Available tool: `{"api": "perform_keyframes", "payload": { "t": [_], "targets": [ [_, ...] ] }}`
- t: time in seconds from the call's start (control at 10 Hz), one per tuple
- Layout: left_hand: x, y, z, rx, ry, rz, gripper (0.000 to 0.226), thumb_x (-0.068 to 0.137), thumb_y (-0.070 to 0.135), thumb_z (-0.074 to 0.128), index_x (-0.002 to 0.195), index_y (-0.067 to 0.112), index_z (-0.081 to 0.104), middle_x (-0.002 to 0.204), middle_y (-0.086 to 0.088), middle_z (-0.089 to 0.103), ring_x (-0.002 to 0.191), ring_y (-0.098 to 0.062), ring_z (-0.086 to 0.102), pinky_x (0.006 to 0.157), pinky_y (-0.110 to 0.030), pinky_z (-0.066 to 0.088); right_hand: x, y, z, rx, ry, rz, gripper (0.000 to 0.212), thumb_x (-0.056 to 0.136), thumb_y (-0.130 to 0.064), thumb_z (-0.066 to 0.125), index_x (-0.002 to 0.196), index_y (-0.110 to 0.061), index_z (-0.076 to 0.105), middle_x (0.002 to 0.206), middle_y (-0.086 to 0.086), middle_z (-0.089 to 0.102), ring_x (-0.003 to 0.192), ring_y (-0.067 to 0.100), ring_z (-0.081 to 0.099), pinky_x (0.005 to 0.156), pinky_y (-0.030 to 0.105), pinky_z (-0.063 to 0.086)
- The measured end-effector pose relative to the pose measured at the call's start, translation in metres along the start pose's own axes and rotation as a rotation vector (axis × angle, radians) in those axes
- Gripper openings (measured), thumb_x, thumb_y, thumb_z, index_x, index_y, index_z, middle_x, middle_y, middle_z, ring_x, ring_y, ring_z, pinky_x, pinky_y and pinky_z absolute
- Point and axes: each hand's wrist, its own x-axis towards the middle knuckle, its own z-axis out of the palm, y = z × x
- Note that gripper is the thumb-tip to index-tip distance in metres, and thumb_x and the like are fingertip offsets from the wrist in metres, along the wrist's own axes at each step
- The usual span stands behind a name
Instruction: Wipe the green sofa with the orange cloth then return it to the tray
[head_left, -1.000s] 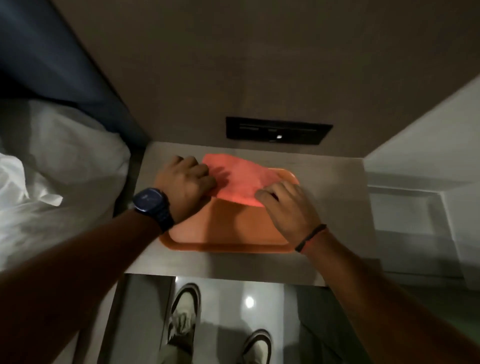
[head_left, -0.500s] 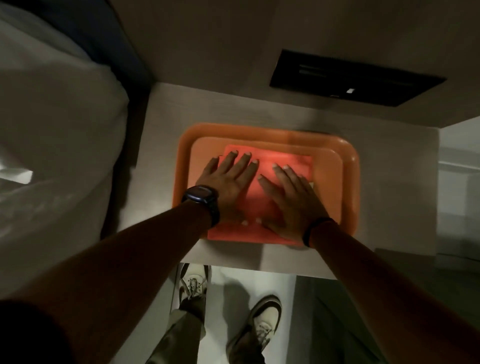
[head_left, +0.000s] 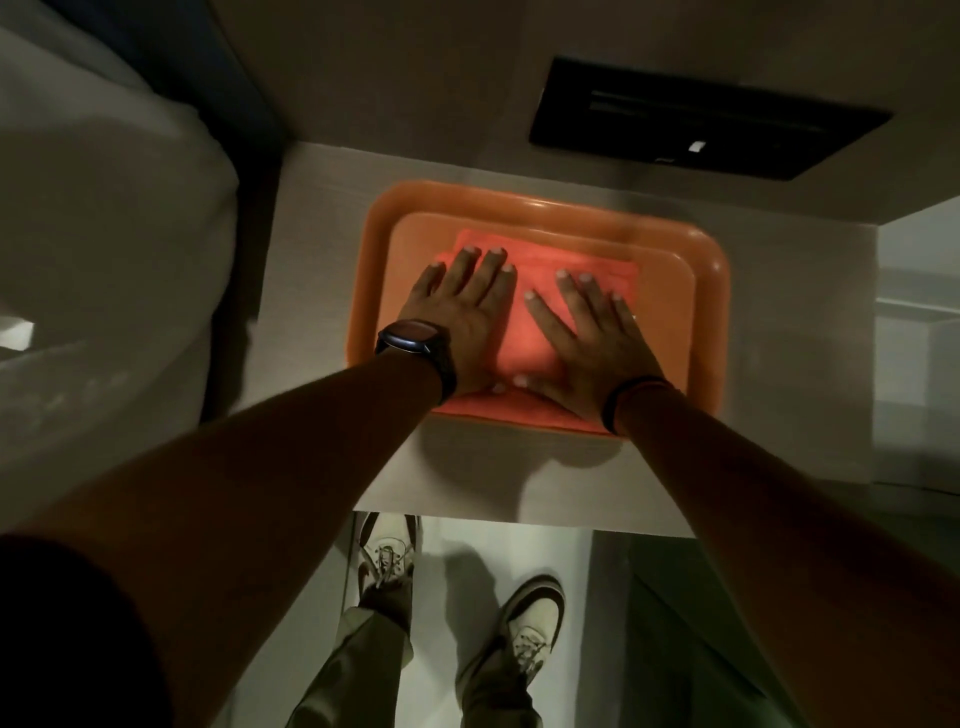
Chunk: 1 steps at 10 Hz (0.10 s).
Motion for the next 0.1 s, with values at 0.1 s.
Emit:
{"api": "perform_keyframes", "payload": {
  "t": [0.1],
  "targets": [
    [-0.0062, 0.0076, -0.0127, -0.004, 0.082, 0.023, 0.113, 0.07, 0.074, 0.052, 0.147, 0.016, -0.009, 0.157, -0.008, -0.009, 0.142, -0.028, -0.007, 0.114, -0.047, 0.002, -0.0036, -0.0016, -0.019, 0.165, 0.089, 0.043, 0.084, 0.082, -0.066, 0.045, 0.148, -0.03, 0.009, 0.159, 0.011, 0.005, 0.145, 0.032, 0.004, 0.114, 0.053, 0.014]
  ]
}}
